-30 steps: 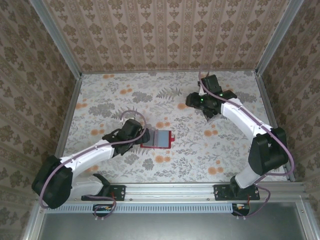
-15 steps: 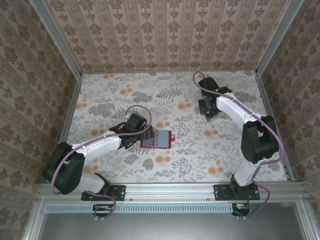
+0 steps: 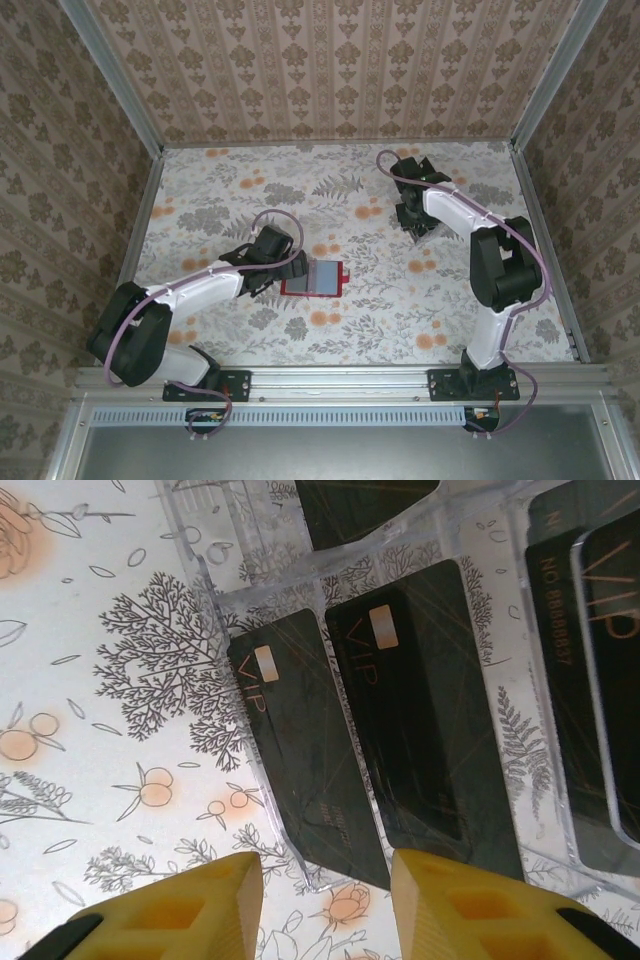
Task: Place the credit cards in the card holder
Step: Pick up the credit card from the storage box.
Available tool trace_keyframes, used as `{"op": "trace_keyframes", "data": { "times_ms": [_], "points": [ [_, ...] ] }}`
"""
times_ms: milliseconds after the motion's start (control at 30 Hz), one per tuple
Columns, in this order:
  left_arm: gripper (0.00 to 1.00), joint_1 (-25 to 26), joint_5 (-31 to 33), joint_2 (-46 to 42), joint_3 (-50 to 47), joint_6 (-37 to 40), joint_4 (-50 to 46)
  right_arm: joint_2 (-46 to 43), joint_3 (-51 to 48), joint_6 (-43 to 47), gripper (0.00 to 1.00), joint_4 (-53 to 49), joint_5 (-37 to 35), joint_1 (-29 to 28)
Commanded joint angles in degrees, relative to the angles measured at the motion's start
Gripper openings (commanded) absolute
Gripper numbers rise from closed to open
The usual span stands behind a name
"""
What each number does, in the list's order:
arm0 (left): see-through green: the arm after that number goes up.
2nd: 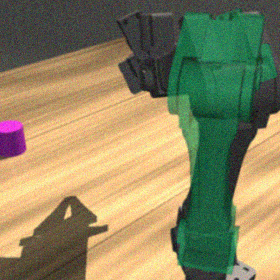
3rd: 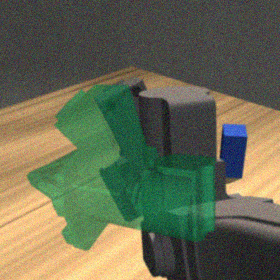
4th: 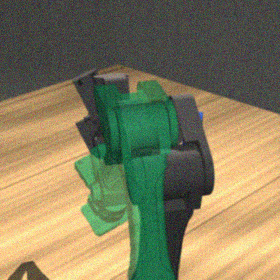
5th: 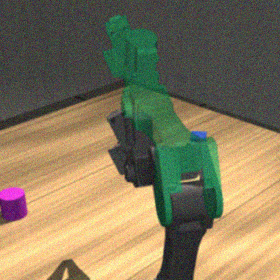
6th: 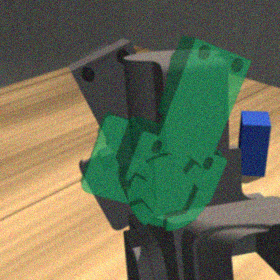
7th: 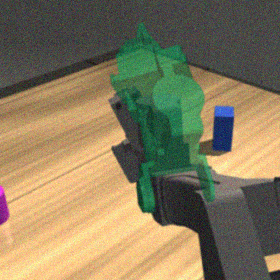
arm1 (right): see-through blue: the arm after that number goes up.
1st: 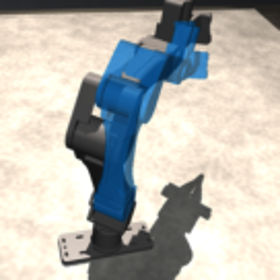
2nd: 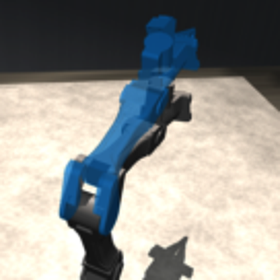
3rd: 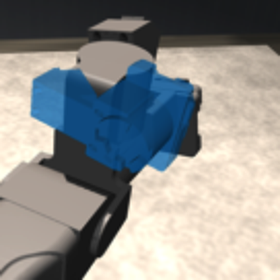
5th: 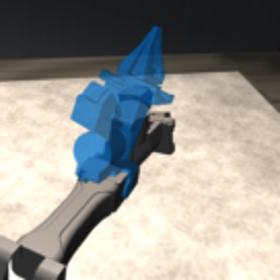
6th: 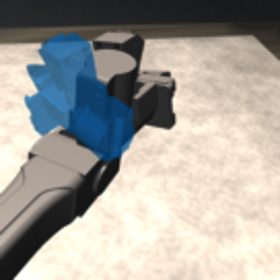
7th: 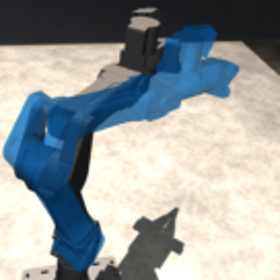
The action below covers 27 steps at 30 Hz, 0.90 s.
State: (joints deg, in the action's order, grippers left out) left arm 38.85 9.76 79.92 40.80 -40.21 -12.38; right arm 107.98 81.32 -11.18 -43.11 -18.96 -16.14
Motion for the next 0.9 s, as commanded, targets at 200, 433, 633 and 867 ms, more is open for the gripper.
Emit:
{"op": "trace_keyframes", "data": {
  "times_ms": [200, 433, 633, 867],
  "points": [
    [1.00, -0.6, -0.9, -0.5, -0.3, 0.9, 0.8, 3.5, 3.0, 2.3, 0.38, -1.9, -1.8, 0.1],
    [1.00, -0.7, -1.1, -0.3, -0.5, 1.1, 1.3, 2.8, 2.4, 1.9, 0.28, -1.2, 1.5, 0.1],
    [1.00, -0.8, -1.3, -0.3, -0.8, 1.1, 1.7, 1.8, 2.4, 1.2, 0.26, -0.7, 3.0, 0.1],
    [1.00, -0.9, -1.6, -0.1, -1.1, 1.0, 2.1, -0.3, 3.4, 1.8, 0.40, -0.9, -0.2, 0.1]
  ]
}}
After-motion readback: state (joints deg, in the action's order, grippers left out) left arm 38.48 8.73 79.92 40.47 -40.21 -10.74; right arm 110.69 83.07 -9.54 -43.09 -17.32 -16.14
